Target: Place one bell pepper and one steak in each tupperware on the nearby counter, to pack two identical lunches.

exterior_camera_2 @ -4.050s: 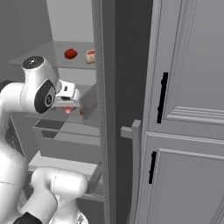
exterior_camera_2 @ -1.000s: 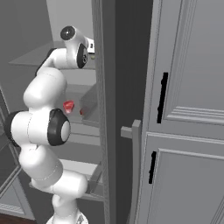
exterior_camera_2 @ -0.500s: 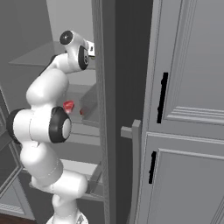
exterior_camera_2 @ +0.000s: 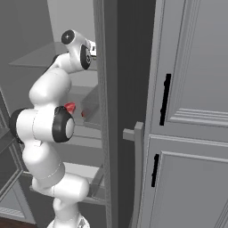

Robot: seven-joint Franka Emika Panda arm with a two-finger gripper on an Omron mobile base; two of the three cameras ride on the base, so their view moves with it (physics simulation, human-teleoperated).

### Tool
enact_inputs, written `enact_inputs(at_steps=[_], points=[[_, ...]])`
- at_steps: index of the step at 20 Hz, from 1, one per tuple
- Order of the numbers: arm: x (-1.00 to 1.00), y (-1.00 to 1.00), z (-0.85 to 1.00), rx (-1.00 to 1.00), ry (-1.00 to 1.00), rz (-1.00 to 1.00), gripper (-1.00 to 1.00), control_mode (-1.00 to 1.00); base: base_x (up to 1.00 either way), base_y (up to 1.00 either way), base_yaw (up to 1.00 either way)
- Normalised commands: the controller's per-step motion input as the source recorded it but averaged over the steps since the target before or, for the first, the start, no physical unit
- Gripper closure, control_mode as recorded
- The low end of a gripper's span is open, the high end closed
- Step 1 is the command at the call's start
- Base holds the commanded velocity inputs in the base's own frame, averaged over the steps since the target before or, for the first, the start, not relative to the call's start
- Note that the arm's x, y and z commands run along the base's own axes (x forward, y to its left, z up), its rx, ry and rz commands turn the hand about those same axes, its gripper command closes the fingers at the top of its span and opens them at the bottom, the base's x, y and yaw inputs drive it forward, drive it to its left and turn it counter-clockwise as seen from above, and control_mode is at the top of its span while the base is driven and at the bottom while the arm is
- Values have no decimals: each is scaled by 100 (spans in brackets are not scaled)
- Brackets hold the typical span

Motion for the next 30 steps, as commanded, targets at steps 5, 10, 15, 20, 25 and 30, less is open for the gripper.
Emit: enact_inputs(at_steps=[5,10,15,20,25,30], points=[[0,0,0,0,0,0,100,-100,0,0,0],[-13,0,0,0,0,0,100,-100,0,0,0],[-98,4,0,0,-7,3,100,-100,0,0,0],[-100,16,11,0,-3,8,100,-100,0,0,0],[-100,20,21,0,1,10,100,-100,0,0,0],[-100,16,27,0,3,7,100,-100,0,0,0]])
